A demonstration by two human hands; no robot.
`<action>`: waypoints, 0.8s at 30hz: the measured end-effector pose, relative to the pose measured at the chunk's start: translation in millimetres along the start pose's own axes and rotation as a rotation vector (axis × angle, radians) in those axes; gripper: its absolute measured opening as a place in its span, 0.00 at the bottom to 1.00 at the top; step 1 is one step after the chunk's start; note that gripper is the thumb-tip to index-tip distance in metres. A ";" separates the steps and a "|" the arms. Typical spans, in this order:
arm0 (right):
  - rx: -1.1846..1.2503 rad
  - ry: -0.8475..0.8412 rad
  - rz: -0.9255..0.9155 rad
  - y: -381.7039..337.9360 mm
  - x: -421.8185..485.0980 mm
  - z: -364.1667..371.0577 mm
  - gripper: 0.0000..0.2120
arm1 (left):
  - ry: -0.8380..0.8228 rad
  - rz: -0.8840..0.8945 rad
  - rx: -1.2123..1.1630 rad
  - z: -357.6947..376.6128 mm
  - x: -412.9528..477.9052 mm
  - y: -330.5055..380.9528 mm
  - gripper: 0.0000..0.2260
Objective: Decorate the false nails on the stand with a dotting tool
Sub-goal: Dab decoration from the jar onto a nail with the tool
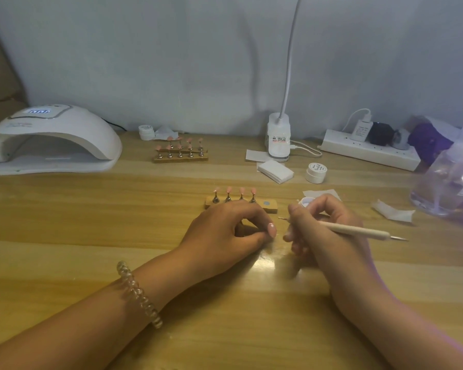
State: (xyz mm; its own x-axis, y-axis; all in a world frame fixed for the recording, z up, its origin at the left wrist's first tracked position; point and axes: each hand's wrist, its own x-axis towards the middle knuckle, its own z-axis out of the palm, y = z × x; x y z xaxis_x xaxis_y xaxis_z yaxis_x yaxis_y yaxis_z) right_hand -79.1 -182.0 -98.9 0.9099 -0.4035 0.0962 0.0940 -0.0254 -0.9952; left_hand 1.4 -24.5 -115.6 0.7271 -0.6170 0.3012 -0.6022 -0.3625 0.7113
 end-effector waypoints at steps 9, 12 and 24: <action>-0.111 -0.020 0.010 0.3 0.8 2.8 0.09 | 0.002 -0.014 0.020 1.2 1.2 -1.7 0.07; -0.111 -0.020 0.001 1.5 1.6 2.4 0.09 | 0.002 -0.014 0.021 1.4 1.8 -2.0 0.07; -0.107 -0.048 -0.003 1.8 1.9 3.1 0.09 | -0.003 0.002 0.037 -0.1 1.2 -1.9 0.01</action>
State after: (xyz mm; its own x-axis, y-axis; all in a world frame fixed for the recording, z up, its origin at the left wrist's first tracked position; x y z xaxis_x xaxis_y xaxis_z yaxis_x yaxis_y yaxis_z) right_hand -75.9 -180.0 -100.4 0.9283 -0.3589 0.0970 0.0551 -0.1254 -0.9906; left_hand 3.5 -24.5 -116.5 0.7250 -0.6199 0.3002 -0.6154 -0.3873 0.6865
